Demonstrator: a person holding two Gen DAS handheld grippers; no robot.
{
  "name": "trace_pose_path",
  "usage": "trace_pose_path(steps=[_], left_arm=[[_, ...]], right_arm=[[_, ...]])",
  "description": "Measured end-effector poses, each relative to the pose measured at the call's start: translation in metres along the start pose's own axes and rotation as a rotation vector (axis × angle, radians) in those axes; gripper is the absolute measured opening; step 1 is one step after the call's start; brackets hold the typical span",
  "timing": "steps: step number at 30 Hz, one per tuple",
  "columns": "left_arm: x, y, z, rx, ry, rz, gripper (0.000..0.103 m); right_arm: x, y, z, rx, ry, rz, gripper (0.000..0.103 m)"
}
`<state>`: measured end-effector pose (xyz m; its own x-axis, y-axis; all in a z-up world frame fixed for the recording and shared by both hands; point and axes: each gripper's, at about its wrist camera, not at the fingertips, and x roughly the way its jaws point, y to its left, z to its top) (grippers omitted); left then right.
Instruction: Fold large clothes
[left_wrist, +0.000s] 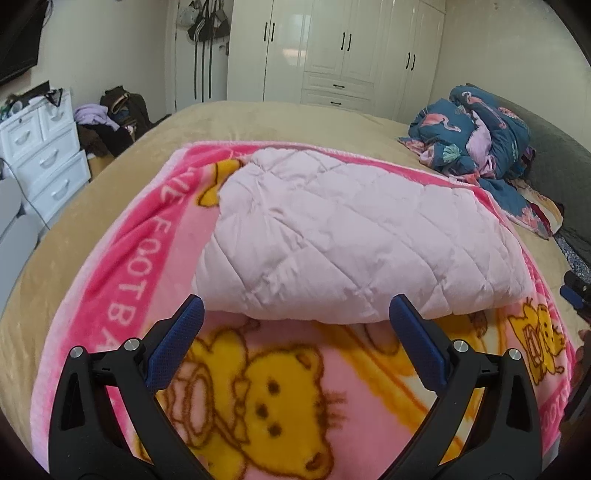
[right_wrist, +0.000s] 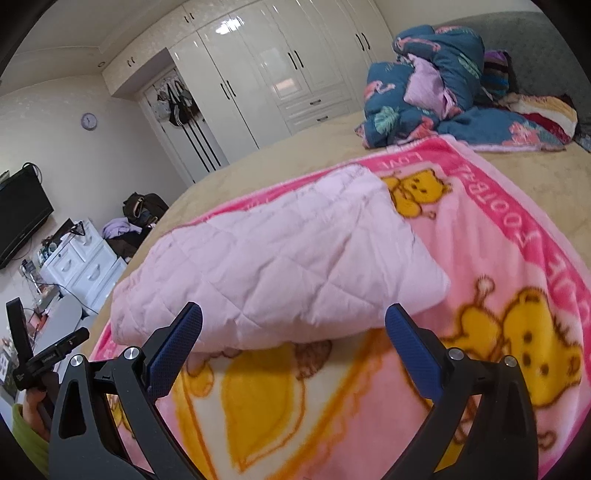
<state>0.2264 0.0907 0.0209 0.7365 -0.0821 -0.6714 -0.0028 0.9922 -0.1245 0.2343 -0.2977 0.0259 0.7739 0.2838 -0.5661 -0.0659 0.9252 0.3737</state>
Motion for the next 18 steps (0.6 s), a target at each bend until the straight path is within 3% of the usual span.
trace_pose_path(steps=[8, 18], left_arm=[[0.022, 0.01, -0.01, -0.06, 0.061, -0.021, 0.094], [0.046, 0.024, -0.02, -0.139, 0.122, -0.043, 0.094]], right_arm=[[0.021, -0.019, -0.015, 0.07, 0.055, -0.055, 0.099], [0.053, -0.06, -0.028, 0.272, 0.107, -0.06, 0.099]])
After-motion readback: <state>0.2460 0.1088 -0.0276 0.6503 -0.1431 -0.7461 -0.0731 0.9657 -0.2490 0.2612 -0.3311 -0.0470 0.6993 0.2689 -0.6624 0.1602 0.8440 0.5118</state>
